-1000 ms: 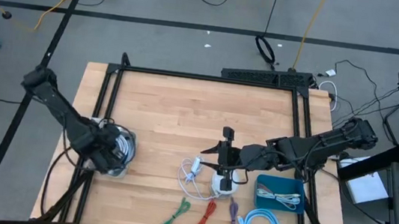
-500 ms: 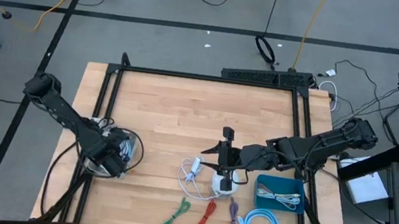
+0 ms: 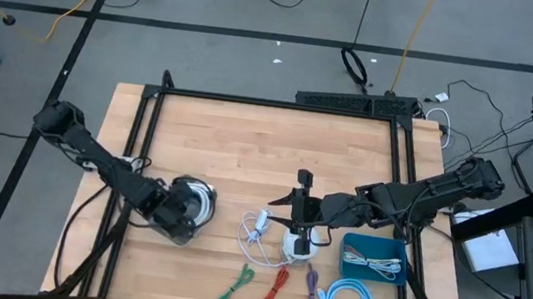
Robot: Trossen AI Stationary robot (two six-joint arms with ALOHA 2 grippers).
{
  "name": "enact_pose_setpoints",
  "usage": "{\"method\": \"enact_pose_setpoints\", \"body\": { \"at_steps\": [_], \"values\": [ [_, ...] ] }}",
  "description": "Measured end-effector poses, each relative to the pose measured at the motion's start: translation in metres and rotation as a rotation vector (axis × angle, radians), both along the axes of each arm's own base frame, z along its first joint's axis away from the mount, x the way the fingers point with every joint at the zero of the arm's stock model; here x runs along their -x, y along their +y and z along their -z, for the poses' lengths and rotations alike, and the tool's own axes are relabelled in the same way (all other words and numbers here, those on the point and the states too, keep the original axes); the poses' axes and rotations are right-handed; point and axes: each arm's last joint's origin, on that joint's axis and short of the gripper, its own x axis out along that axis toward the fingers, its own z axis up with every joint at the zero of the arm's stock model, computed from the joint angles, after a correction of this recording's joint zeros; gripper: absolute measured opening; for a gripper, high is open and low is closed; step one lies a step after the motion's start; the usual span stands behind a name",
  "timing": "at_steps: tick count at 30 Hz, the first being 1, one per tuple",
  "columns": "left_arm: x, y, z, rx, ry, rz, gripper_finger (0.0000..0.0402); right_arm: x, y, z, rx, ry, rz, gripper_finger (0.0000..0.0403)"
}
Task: Pick & Place USB Port
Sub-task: Adjust the left gray bin from the table
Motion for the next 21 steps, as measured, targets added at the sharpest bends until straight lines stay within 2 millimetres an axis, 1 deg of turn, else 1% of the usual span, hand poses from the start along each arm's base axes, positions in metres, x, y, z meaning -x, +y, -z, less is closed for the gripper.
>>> {"method": "enact_pose_setpoints", "body": {
  "at_steps": [5, 12, 14, 17, 21],
  "values": [
    [0.006, 0.007, 0.0, -0.036, 0.067, -0.057, 0.0, 0.0, 0.0, 0.001, 0.002, 0.005, 0.0, 0.013],
    [0.006, 0.006, -0.001, -0.031, 0.065, -0.042, 0.0, 0.0, 0.0, 0.0, 0.004, 0.004, -0.001, 0.013],
    [0.006, 0.005, -0.008, -0.02, 0.034, -0.023, 0.0, 0.0, 0.0, 0.001, 0.003, 0.005, 0.0, 0.013],
    [0.004, 0.005, -0.023, -0.033, -0.075, -0.01, 0.0, 0.0, 0.0, 0.001, -0.002, 0.004, 0.002, 0.013],
    [0.007, 0.011, -0.035, -0.064, -0.16, -0.02, 0.0, 0.0, 0.0, 0.0, -0.005, -0.001, 0.002, 0.013]
  ]
}}
